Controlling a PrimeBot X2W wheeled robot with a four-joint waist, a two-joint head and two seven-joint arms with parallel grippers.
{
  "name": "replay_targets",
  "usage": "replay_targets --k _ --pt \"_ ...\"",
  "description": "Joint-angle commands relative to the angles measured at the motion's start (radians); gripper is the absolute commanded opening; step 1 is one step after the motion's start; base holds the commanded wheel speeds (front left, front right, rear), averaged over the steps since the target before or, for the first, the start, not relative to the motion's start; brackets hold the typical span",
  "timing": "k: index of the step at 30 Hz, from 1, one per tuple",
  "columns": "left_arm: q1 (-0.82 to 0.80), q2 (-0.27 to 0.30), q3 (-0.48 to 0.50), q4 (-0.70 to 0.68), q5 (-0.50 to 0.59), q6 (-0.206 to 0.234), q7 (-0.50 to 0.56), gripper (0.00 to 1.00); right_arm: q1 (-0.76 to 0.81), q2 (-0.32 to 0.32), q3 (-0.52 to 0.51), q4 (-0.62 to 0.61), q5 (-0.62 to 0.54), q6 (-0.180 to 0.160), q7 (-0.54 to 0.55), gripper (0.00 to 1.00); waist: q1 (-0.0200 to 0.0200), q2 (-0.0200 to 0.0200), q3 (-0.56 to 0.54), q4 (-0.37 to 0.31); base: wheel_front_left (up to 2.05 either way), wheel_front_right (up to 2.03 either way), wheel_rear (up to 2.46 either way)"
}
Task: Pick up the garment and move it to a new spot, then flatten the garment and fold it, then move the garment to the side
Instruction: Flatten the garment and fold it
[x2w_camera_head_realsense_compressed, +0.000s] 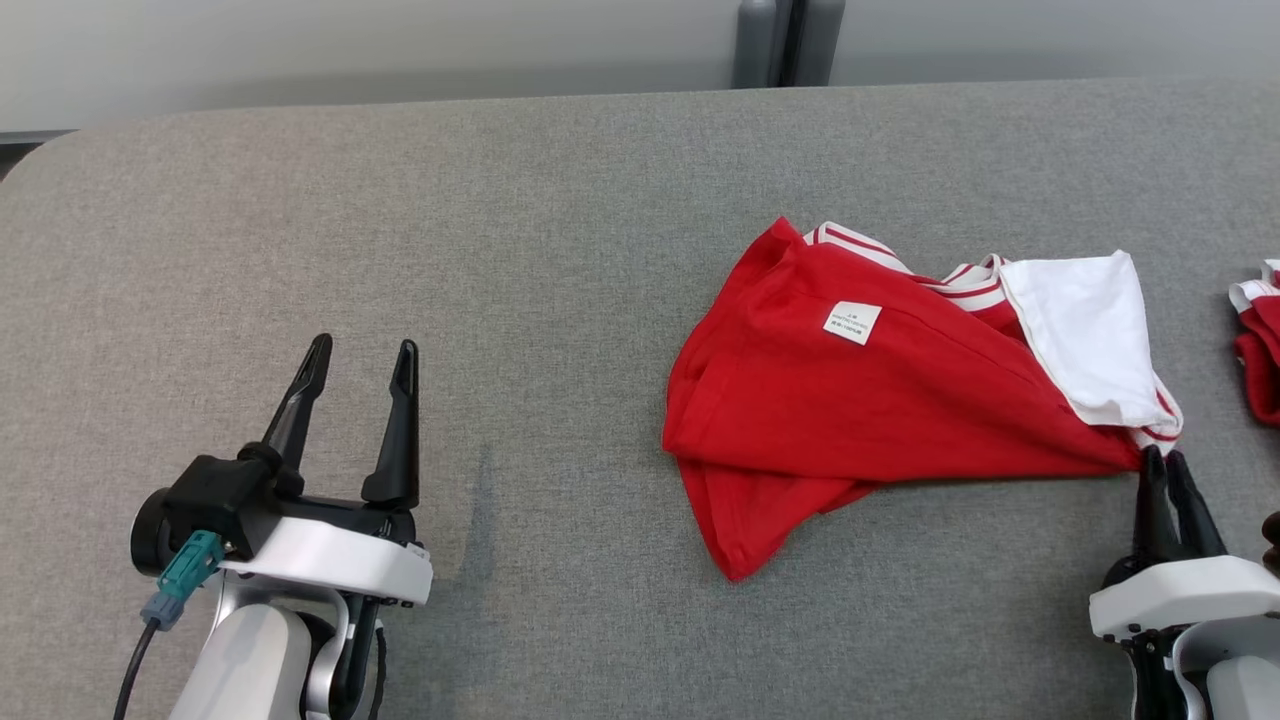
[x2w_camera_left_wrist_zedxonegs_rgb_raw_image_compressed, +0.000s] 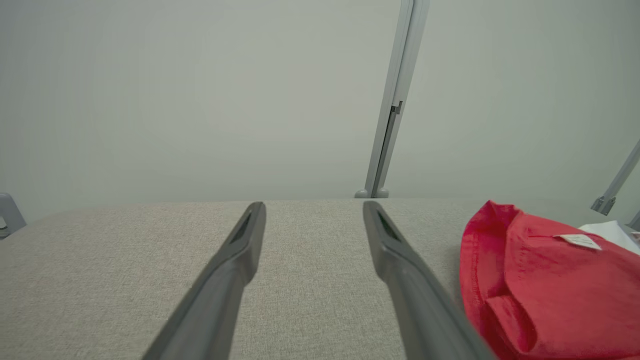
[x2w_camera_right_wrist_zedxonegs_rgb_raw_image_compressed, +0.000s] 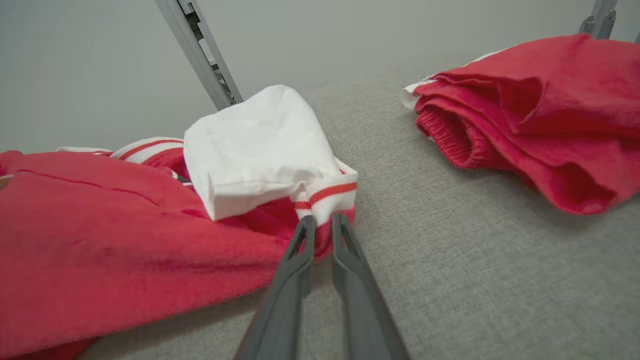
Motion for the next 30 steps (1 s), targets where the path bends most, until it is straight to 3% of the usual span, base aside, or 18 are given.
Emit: replay_targets --k 1,5,17,30 --pt "-0.013 0.007 0.001 -0.004 0.004 0.006 0.002 1.0 0.003 -0.005 0.0 -0.003 0.003 0.0 -0.01 1.0 0.0 0.0 -0.003 0.001 0.0 0.0 0.0" --pt "0.011 0.009 0.002 -0.004 0.005 0.017 0.001 1.0 0.03 -0.005 -0.005 -0.096 -0.017 0.0 -0.009 1.0 0.0 0.0 -0.02 0.003 0.0 0.0 0.0" --pt "0.106 0.018 0.017 -0.014 -0.01 0.049 -0.004 1.0 0.139 -0.005 0.116 -0.374 -0.197 0.0 0.035 1.0 0.0 0.0 -0.101 -0.006 0.0 0.0 0.0" --pt "0.165 0.017 -0.004 -0.031 -0.015 0.065 0.02 1.0 0.229 -0.005 0.148 -0.513 -0.197 0.0 0.132 1.0 0.0 0.0 -0.133 -0.011 0.0 0.0 0.0"
